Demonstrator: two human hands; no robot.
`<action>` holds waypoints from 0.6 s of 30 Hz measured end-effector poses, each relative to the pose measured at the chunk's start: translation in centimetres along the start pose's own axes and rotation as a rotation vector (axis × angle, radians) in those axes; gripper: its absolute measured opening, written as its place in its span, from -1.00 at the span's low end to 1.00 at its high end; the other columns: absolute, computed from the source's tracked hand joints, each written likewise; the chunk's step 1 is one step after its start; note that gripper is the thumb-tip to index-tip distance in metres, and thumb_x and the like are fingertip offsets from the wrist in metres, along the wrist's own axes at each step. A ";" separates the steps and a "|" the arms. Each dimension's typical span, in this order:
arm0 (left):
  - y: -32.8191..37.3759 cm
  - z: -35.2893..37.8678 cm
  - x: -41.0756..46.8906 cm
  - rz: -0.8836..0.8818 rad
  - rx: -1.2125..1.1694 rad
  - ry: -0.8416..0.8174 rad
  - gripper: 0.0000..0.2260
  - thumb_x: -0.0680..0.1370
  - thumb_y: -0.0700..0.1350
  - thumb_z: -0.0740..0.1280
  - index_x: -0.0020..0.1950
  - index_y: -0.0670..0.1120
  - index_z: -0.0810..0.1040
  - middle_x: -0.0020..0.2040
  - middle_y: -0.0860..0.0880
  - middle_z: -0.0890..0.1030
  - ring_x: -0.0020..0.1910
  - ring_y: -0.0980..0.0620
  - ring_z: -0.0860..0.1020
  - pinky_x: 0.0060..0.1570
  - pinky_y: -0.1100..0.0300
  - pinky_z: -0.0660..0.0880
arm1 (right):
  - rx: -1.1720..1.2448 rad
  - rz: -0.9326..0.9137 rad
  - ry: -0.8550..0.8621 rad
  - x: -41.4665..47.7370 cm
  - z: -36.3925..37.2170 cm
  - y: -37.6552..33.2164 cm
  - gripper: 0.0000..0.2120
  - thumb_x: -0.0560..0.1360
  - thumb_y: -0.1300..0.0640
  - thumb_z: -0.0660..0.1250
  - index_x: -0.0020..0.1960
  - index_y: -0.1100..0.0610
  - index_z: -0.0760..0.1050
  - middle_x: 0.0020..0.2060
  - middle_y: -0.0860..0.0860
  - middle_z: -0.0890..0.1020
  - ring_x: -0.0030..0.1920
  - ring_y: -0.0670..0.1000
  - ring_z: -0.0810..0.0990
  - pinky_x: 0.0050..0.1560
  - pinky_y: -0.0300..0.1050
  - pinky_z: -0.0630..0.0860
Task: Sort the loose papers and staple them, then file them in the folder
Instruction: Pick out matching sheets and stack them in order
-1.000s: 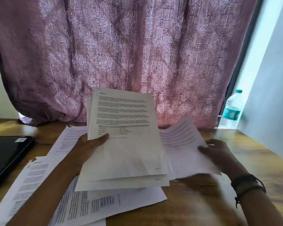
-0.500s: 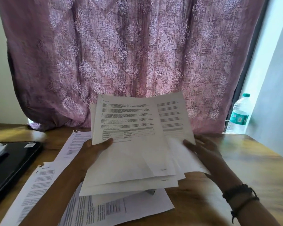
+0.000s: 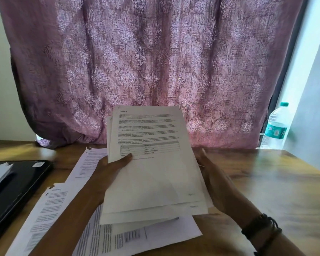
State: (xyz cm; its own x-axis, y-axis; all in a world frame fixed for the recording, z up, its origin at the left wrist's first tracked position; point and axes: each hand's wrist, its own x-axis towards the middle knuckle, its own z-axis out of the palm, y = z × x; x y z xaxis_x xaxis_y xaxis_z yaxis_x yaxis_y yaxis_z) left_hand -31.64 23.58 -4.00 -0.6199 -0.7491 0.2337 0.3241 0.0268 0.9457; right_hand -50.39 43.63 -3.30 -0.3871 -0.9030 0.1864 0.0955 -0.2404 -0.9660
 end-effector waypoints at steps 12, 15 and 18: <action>0.5 0.2 -0.7 -0.026 -0.076 -0.032 -0.41 0.19 0.03 0.60 0.18 -0.07 0.58 0.09 -0.10 0.67 0.00 -0.11 0.67 -0.16 0.07 0.63 | -0.223 -0.048 0.115 0.1 -0.5 0.7 -0.74 0.63 0.18 0.16 0.17 0.28 0.55 -0.01 0.18 0.70 -0.03 0.23 0.68 -0.06 0.08 0.65; 0.6 0.1 -0.7 -0.011 -0.091 -0.026 -0.44 0.21 0.02 0.61 0.17 -0.07 0.59 0.08 -0.11 0.68 0.00 -0.11 0.67 -0.18 0.08 0.63 | -0.256 -0.033 0.090 0.1 -0.4 0.7 -0.73 0.62 0.13 0.19 0.20 0.25 0.53 0.01 0.16 0.70 0.00 0.21 0.68 0.00 0.13 0.63; 0.8 0.2 -0.7 0.017 -0.099 0.023 -0.66 0.43 -0.21 0.41 0.20 -0.13 0.57 0.09 -0.11 0.67 0.03 -0.12 0.66 -0.08 0.08 0.63 | -0.271 0.020 0.040 0.3 -0.5 1.1 -0.58 0.48 0.12 0.43 0.29 0.17 0.45 0.10 0.10 0.67 0.07 0.16 0.67 0.07 0.18 0.61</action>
State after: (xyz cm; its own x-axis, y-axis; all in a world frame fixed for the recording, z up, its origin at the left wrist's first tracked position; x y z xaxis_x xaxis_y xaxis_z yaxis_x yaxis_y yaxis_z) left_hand -31.10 24.31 -3.39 -0.5971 -0.7644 0.2433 0.4044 -0.0249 0.9143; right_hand -50.84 43.32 -4.39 -0.4236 -0.8907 0.1648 -0.1433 -0.1138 -0.9831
